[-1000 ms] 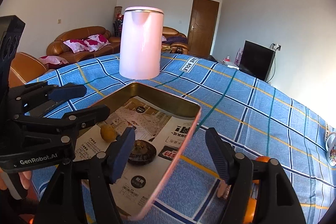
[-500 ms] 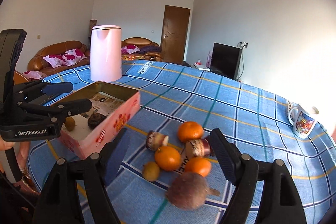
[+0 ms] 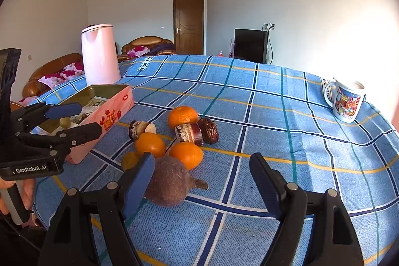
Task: Organize fruits
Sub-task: 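Grasp the purple mangosteen with the right tool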
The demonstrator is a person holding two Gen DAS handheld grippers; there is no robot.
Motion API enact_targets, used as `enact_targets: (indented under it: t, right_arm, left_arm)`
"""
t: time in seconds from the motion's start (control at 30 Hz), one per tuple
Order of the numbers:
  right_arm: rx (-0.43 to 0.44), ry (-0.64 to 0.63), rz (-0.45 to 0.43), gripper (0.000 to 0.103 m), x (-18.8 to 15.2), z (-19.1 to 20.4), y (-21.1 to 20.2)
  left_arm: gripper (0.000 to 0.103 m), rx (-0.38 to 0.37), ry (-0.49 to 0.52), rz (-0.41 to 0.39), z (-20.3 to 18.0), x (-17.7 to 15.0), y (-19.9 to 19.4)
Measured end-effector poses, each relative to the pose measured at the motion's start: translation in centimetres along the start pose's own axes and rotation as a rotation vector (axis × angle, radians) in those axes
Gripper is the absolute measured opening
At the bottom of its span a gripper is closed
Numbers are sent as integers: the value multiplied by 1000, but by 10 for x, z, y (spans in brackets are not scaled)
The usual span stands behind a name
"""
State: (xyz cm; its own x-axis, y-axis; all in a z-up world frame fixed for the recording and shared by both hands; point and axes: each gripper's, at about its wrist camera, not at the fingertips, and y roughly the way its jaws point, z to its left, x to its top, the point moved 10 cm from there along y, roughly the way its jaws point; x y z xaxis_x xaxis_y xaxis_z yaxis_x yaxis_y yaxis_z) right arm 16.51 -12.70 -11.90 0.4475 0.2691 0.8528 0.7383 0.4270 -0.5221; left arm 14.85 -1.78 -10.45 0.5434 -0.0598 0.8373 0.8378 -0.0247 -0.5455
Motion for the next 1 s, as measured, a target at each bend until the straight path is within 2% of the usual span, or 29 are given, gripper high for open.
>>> enact_targets:
  t: [0.1,0.3,0.4,0.5,0.57,0.67,0.73,0.83,1.0]
  right_arm:
    - [23,6,29,80,-1,4,6]
    - [135,1,81,80,-11,23,11]
    - [154,-3,102,80,-12,29,15]
    - [199,9,162,78,-17,33,23]
    - [236,-5,196,63,-22,39,27]
    - [267,-9,190,51,-22,44,27]
    - [243,-16,180,51,-22,43,25]
    - [204,-4,101,51,-15,36,13]
    - [69,40,9,51,-5,4,0]
  left_arm:
    - [75,-17,17,10,-10,-3,3]
    - [75,-28,-10,18,-10,-9,5]
    - [74,-28,-15,23,-11,-12,7]
    - [74,-19,-15,19,-10,-12,6]
    - [75,-27,-21,16,-8,-12,5]
    - [75,-33,-24,17,-9,-13,4]
    - [75,-37,-20,21,-11,-14,4]
    - [75,-36,-14,23,-13,-14,5]
    - [75,-41,23,32,-27,-12,9]
